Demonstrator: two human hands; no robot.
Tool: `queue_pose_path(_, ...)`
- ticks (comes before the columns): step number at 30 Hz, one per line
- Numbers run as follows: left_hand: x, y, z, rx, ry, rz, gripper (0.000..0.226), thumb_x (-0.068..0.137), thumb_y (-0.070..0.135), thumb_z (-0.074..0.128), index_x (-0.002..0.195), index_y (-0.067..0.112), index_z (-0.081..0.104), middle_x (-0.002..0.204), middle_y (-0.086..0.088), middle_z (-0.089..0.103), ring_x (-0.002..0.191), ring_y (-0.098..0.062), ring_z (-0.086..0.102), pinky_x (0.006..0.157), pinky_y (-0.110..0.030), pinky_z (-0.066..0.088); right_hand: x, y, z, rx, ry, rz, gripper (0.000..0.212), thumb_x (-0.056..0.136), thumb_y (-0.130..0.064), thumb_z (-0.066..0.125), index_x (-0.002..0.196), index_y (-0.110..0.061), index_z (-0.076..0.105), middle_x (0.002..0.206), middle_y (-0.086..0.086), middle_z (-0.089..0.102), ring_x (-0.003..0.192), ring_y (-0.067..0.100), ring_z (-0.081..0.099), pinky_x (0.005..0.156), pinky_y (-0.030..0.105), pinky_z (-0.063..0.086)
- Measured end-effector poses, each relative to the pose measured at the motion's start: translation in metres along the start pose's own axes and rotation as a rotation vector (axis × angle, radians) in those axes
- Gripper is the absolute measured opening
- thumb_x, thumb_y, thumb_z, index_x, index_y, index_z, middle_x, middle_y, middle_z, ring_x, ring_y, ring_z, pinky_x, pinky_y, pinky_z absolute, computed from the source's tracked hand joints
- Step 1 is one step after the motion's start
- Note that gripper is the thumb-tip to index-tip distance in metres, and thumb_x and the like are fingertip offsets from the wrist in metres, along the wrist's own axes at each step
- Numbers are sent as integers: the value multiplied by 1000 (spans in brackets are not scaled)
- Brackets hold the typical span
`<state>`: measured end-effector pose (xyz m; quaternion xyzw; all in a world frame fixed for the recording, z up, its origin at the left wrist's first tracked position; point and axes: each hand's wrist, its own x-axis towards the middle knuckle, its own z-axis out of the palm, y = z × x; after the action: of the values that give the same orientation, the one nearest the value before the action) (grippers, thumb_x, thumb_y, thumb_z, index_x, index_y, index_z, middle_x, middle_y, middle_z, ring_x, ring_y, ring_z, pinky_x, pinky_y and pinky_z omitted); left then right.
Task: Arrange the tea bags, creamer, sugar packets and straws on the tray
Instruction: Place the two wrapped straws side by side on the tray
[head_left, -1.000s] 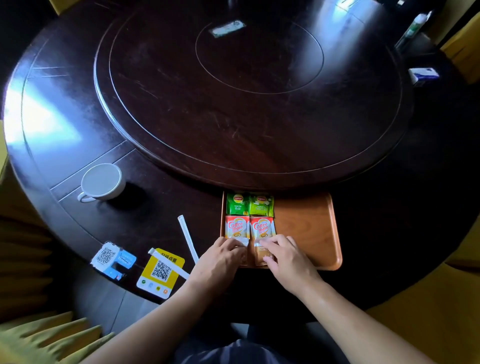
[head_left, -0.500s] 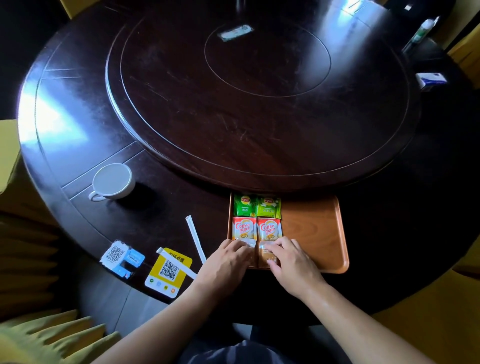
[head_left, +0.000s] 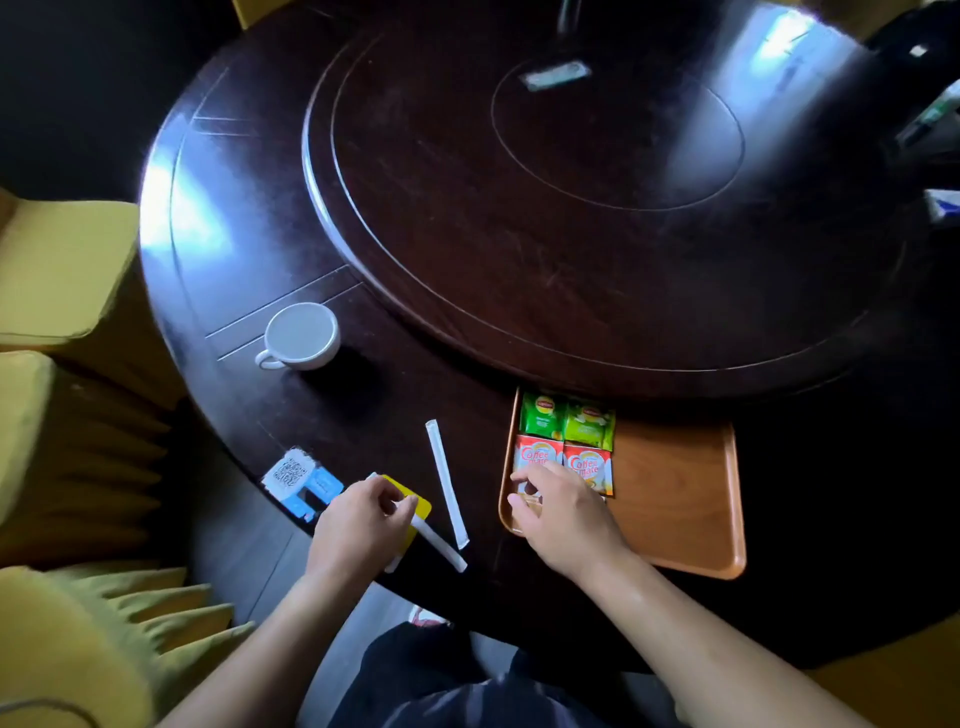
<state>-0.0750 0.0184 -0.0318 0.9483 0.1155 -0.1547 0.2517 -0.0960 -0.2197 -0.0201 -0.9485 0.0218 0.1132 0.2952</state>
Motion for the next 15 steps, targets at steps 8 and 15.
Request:
queue_pose_path(8,-5,-6,2,116,-34,-211,50,77,67,58,71,18,63,67,3,66,68,-21,62,59,-31,48,31,-57,33,-200,-196,11,26,92,-41,56,98,-17,65,98,2,64,94,29,63,75,38,52)
queue_pose_path(15,-2,12,12,24,-29,-290,27,70,39,62,64,13,57,63,0,59,60,-24,58,47,-26,34,42,-73,46,-347,-286,84,30,91,-35,60,107,-11,64,107,11,69,99,34,66,69,36,45)
